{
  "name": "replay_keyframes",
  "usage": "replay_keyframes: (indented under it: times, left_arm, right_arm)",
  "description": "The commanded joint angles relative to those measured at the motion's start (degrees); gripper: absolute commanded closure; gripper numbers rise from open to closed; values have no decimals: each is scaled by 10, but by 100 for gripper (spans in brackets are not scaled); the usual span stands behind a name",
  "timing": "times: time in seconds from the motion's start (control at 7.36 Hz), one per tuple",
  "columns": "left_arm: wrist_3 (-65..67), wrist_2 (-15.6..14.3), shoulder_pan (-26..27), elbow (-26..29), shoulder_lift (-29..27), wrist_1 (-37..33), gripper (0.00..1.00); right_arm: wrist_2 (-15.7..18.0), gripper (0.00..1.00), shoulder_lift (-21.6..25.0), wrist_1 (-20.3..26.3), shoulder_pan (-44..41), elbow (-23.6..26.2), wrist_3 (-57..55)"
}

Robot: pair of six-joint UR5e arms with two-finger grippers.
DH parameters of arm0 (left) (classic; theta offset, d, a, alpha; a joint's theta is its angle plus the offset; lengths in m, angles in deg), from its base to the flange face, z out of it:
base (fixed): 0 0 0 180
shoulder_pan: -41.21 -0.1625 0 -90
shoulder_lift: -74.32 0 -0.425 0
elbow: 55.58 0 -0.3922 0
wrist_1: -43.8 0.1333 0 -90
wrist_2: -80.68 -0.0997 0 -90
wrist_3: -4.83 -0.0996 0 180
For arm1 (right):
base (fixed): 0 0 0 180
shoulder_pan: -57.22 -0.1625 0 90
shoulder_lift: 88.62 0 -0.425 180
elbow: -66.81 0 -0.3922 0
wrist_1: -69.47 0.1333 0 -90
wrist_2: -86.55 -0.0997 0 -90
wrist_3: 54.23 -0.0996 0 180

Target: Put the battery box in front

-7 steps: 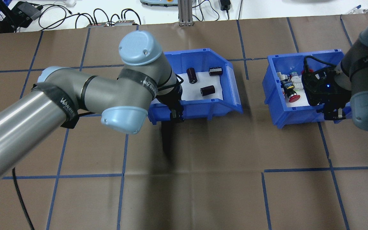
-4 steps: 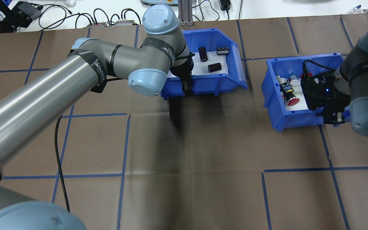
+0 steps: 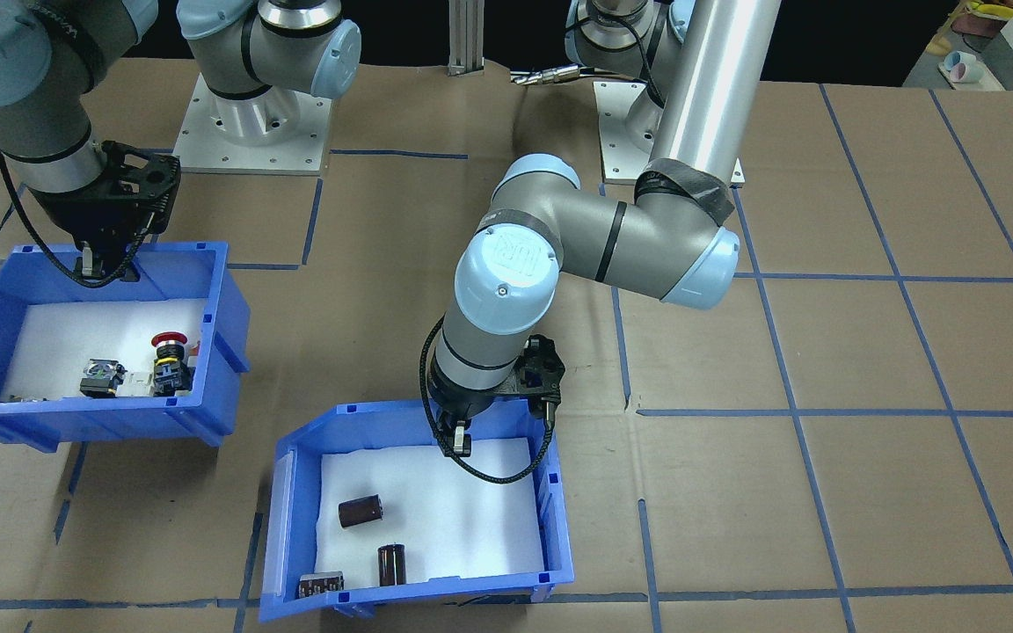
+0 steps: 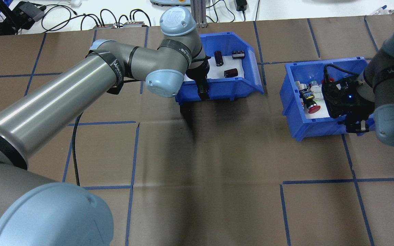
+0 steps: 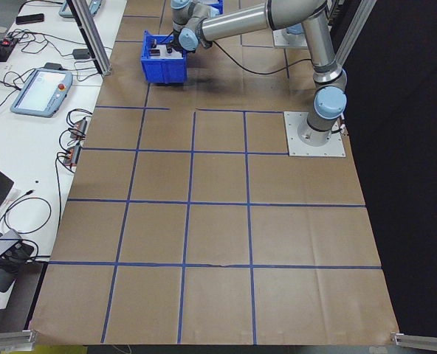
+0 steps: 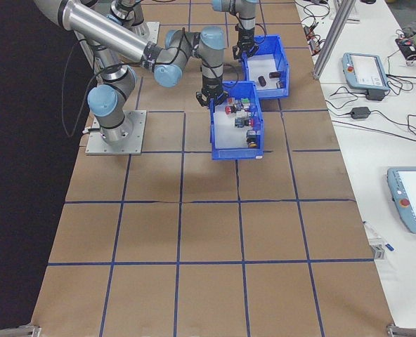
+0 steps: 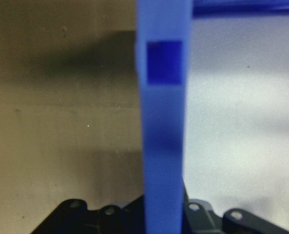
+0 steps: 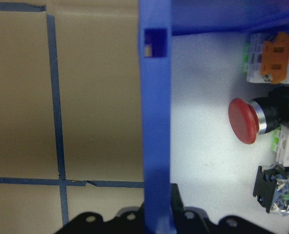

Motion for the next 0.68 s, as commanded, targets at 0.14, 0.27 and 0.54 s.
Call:
replay_keyframes:
  times: [0.14, 0.27, 0.54]
  left_arm:
    - [-3, 1, -12, 17, -12, 3, 61]
    - [-3, -1, -12, 28, -22, 3, 27]
    - [-3, 0, -6, 30, 1, -25, 3]
  right_arm:
    - [-1, 96, 0, 1, 0, 0, -3]
    - [-1, 96, 0, 2, -1, 0, -4]
    - [-1, 96, 1, 3, -1, 0, -6]
